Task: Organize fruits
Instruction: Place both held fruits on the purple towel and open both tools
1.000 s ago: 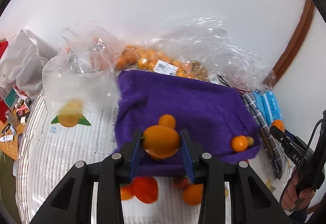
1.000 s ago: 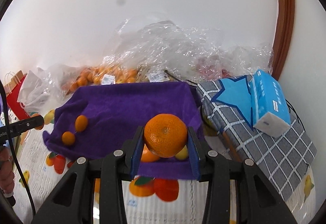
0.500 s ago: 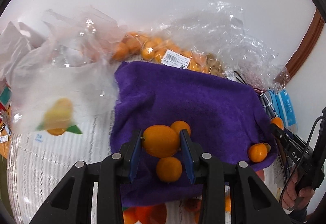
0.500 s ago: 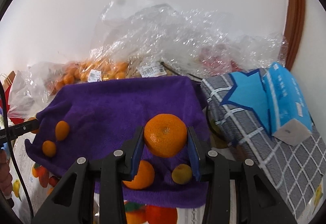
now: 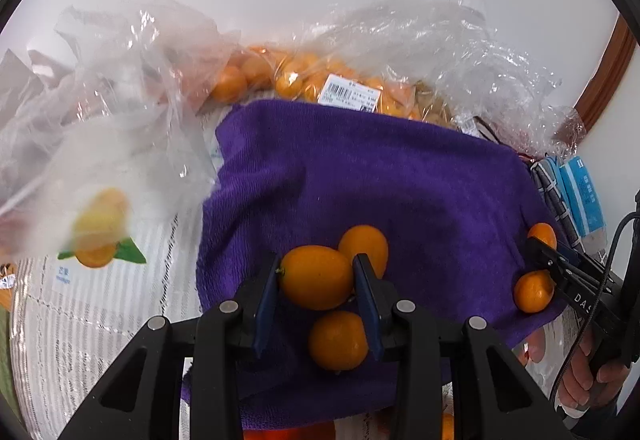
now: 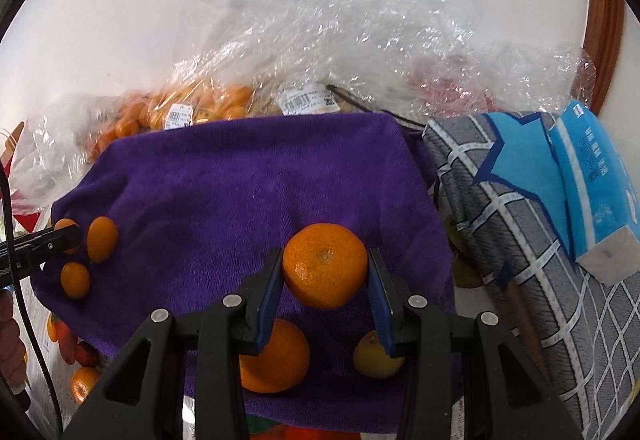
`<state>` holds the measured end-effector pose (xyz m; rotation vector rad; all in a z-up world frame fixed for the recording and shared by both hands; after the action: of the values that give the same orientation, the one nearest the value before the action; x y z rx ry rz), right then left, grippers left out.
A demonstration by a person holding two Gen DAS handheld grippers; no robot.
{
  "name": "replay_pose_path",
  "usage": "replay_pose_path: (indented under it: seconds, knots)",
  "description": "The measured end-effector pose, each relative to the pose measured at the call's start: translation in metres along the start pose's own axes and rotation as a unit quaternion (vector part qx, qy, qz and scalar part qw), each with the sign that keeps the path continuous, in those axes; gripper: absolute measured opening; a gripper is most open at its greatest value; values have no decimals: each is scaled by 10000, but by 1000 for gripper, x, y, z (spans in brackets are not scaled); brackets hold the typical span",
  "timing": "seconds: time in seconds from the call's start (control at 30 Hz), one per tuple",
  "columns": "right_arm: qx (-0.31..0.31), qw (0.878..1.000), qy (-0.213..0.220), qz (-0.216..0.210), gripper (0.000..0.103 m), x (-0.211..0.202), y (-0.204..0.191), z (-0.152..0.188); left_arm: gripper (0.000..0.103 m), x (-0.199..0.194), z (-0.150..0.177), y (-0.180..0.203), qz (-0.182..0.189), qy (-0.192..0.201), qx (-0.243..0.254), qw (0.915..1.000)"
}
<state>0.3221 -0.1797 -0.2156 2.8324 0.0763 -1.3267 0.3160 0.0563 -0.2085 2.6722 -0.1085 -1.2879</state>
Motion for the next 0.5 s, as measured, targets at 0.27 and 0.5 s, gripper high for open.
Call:
replay_pose_path:
  seconds: [0.27, 0.5]
  knots:
    - [89, 9999, -89, 61, 41, -9, 4, 2, 36, 1, 3, 3, 12, -53, 22, 10000]
    - [2, 9997, 192, 140, 49, -53, -7, 4, 42, -28, 1, 3, 145, 171, -52, 9997]
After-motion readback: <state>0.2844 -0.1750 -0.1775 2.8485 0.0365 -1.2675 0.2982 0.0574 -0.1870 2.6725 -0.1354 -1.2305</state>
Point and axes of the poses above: each gripper's, at about its wrist camera, not at the fingertips, and x roughly the way its jaws point, y to its right, z to its underside, the point moved 7 cm from there along x, roughly the way its jaws point, and after that the axes turned 4 degrees about y, right-handed, at the moved point
